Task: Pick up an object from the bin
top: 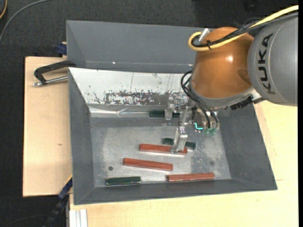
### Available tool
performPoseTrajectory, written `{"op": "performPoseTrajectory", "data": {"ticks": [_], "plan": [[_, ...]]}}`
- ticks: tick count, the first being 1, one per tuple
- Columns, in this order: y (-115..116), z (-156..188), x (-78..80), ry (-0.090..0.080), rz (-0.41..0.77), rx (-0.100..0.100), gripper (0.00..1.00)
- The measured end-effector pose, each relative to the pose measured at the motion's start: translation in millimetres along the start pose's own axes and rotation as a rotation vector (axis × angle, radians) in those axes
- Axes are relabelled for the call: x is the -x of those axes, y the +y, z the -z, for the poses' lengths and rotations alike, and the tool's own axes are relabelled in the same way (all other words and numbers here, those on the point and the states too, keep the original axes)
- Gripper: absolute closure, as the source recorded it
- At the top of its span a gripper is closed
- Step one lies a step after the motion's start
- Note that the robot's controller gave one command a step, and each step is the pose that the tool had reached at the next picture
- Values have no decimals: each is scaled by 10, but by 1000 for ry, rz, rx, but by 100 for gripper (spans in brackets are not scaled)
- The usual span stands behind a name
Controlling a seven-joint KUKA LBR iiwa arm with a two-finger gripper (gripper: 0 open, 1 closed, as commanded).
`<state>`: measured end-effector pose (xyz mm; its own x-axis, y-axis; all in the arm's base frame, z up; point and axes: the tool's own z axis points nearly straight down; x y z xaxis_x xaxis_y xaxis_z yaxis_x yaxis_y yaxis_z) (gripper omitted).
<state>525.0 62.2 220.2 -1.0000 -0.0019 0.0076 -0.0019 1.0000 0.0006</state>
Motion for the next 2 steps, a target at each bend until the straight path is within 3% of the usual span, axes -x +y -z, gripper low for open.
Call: {"op": "performPoseTrajectory", "data": {"ticks": [1,2], "plan": [[-424,-1510,87,-3,272,0,0],[-416,-1482,100,-8,272,0,100]]}}
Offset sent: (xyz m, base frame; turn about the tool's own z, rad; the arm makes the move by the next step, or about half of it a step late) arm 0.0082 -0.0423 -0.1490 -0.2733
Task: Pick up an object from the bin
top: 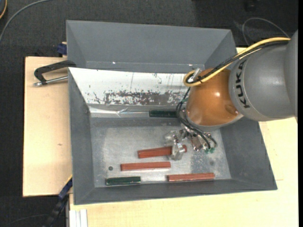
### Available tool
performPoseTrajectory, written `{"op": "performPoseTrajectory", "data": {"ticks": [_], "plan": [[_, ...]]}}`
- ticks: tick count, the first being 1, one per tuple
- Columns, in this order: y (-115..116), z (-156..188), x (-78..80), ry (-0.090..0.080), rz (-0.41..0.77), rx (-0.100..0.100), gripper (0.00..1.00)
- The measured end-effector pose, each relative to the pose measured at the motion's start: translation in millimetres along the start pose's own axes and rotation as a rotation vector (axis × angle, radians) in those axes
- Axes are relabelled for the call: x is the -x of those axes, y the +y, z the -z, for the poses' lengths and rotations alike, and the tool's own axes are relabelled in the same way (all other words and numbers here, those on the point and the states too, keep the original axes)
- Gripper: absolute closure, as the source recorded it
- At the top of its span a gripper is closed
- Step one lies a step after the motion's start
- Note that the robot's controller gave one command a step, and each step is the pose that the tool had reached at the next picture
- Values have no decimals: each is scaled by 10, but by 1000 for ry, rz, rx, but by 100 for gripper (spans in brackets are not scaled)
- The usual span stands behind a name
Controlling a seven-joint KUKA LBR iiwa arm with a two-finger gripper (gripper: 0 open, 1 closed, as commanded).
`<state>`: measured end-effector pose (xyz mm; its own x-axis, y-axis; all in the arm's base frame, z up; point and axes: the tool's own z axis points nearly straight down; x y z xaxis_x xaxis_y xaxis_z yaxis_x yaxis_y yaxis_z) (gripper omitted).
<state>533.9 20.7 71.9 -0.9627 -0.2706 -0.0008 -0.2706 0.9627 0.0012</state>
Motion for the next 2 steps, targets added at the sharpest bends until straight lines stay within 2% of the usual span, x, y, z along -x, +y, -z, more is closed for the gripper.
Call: {"op": "performPoseTrajectory", "data": {"ticks": [1,2], "plan": [[1,1629,260,-16,27,-4,100],[2,1578,240,-5,26,-1,0]]}}
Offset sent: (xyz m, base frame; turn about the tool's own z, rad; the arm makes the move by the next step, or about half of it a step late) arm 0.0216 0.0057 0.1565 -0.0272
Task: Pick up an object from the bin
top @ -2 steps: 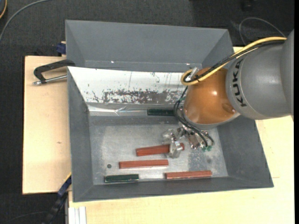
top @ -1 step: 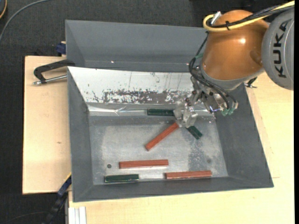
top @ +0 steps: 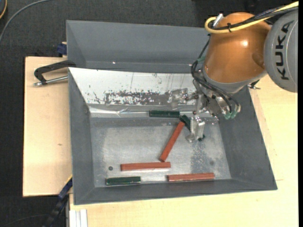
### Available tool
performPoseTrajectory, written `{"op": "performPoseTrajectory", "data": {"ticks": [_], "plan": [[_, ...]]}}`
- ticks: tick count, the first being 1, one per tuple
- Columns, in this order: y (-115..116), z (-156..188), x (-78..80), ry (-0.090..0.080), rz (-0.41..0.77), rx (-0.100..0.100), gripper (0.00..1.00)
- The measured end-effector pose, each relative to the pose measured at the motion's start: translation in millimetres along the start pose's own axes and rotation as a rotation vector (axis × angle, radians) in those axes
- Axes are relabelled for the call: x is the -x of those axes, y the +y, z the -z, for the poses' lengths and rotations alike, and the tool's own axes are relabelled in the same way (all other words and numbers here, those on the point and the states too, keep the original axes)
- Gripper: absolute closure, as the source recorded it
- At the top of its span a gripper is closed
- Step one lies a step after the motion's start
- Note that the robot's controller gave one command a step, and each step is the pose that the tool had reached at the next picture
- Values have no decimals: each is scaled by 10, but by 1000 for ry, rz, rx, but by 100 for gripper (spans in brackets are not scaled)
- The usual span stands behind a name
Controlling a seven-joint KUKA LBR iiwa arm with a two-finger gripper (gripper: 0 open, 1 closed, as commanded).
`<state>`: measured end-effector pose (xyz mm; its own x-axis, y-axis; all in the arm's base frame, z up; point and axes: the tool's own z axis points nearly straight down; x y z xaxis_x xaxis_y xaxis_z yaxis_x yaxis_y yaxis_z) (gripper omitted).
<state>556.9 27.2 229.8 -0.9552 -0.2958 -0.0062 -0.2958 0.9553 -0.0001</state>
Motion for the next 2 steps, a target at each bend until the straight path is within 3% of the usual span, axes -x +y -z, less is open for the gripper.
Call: {"op": "performPoseTrajectory", "data": {"ticks": [1,2], "plan": [[213,-886,-108,8,275,3,0],[-77,-1633,148,6,301,2,0]]}}
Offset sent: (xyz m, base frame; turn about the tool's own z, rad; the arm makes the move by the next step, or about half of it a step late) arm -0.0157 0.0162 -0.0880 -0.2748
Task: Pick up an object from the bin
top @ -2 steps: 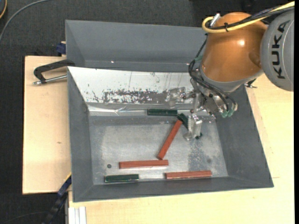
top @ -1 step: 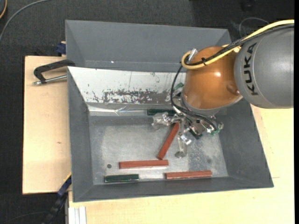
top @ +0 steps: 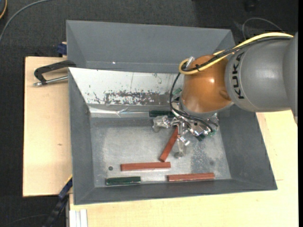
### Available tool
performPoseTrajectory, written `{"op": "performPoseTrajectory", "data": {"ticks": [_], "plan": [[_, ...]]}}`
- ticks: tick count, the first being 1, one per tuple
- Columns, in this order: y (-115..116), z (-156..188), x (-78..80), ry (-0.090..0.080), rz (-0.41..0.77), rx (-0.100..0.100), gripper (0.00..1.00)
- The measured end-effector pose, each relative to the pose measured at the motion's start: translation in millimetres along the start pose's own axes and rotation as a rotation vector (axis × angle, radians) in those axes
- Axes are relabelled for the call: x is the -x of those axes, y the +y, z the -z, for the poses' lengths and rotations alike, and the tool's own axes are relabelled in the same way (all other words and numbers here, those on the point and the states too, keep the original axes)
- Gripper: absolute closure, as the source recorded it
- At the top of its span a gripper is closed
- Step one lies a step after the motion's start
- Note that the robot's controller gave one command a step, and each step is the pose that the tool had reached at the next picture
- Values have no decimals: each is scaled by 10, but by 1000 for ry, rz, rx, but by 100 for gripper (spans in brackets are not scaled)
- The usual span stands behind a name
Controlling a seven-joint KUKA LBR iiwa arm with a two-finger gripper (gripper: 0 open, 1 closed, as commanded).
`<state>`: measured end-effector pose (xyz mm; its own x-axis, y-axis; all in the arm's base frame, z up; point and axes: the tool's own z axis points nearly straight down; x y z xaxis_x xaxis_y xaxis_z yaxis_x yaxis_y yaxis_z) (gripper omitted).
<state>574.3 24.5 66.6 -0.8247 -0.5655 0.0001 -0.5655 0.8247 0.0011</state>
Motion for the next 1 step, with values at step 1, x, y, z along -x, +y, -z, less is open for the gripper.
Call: {"op": "performPoseTrajectory", "data": {"ticks": [1], "plan": [[10,42,9,-3,1,-1,100]]}}
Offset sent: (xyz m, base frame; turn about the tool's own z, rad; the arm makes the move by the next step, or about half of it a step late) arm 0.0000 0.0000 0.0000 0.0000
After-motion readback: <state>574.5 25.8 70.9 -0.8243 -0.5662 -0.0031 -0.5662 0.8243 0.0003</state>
